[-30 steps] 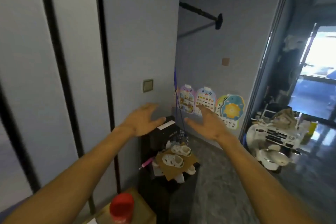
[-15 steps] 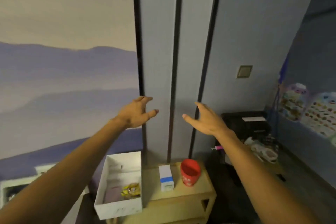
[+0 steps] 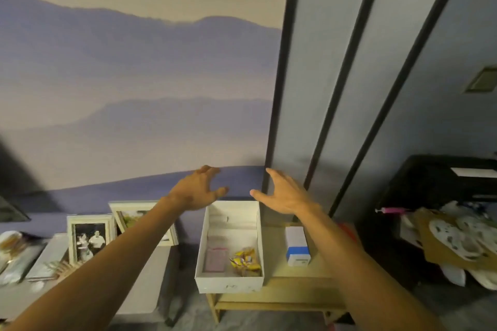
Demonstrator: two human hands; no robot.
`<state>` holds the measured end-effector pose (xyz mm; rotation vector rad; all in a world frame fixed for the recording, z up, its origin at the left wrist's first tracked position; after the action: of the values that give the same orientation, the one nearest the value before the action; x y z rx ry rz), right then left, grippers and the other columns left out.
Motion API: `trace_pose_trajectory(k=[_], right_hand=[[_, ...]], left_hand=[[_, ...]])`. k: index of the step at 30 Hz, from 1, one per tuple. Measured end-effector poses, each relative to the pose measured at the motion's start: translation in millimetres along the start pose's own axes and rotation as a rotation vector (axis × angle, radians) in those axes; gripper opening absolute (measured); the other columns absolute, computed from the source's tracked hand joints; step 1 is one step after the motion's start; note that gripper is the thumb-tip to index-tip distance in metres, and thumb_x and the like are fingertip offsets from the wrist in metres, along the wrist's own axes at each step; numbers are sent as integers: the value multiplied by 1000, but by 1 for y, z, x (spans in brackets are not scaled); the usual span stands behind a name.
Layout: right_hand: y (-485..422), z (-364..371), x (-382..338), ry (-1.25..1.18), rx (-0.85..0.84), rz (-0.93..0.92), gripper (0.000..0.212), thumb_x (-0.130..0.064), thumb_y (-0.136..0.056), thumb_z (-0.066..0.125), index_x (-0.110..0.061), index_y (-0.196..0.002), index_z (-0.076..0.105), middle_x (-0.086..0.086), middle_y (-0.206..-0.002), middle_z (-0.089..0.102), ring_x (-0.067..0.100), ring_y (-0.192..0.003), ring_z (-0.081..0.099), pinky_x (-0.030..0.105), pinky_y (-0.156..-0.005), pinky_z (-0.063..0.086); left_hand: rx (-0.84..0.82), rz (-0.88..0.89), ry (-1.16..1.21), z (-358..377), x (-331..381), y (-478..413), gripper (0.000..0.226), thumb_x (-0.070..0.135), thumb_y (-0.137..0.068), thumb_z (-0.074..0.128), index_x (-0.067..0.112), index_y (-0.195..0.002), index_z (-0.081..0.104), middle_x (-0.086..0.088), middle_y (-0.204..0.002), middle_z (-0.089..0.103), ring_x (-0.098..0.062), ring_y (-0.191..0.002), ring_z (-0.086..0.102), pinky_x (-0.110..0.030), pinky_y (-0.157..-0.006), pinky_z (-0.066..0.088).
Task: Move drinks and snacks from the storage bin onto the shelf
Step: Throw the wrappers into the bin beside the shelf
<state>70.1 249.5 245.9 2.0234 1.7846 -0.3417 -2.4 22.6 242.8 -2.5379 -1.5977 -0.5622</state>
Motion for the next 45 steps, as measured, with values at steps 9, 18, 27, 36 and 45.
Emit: trace_pose_trajectory(k=[9, 18, 27, 36, 45], right_hand=[[-45, 185, 50, -67, -364, 79, 100, -76, -93, 61, -26, -170, 22, -1, -176, 25, 25, -159, 32, 43, -125, 33], [-76, 328, 92, -35, -541, 63, 102, -63, -90, 74, -16, -167, 26, 9, -172, 31, 30, -156, 32, 41, -123, 32], [-83, 400, 112, 193, -605, 48, 106, -49, -64, 98, -26, -154, 47, 9, -152, 40, 38, -136, 48, 39, -113, 44], [-90, 379, 113, 37, -479, 64, 53, -26, -74, 87, -16, -121, 67, 7, -120, 61, 29, -112, 60, 31, -79, 42], [-97, 268, 79, -247, -215, 89, 24, -24, -76, 84, -15, -93, 69, 3, -82, 69, 20, -73, 69, 43, -72, 63]], left_hand=[[-413, -56, 113, 200, -74, -25, 89, 59, -94, 68, 23, -164, 26, -4, -167, 34, -27, -143, 48, -39, -116, 42], [-566, -27, -66, 346, -115, -62, 110, 38, -75, 93, 11, -161, 30, -12, -166, 32, -31, -153, 30, -35, -121, 30], [-620, -10, -297, 400, -134, -79, 102, 32, -65, 95, 19, -152, 44, -11, -146, 51, -34, -131, 56, -43, -104, 51], [-345, 35, -426, 374, -123, -87, 37, 35, -105, 58, 11, -133, 62, -10, -135, 58, -28, -127, 55, -42, -109, 46], [-151, -61, -135, 256, -118, -80, 40, 42, -100, 66, 23, -129, 48, -6, -119, 72, -28, -100, 72, -42, -89, 60]])
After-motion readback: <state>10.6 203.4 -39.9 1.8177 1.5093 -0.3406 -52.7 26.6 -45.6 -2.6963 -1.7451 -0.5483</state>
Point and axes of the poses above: each hand's wrist, its own y-axis away from the middle knuckle, its own z-axis out of the palm, x = y × z, the point moved 9 cm from there along -y, towards the middle knuckle
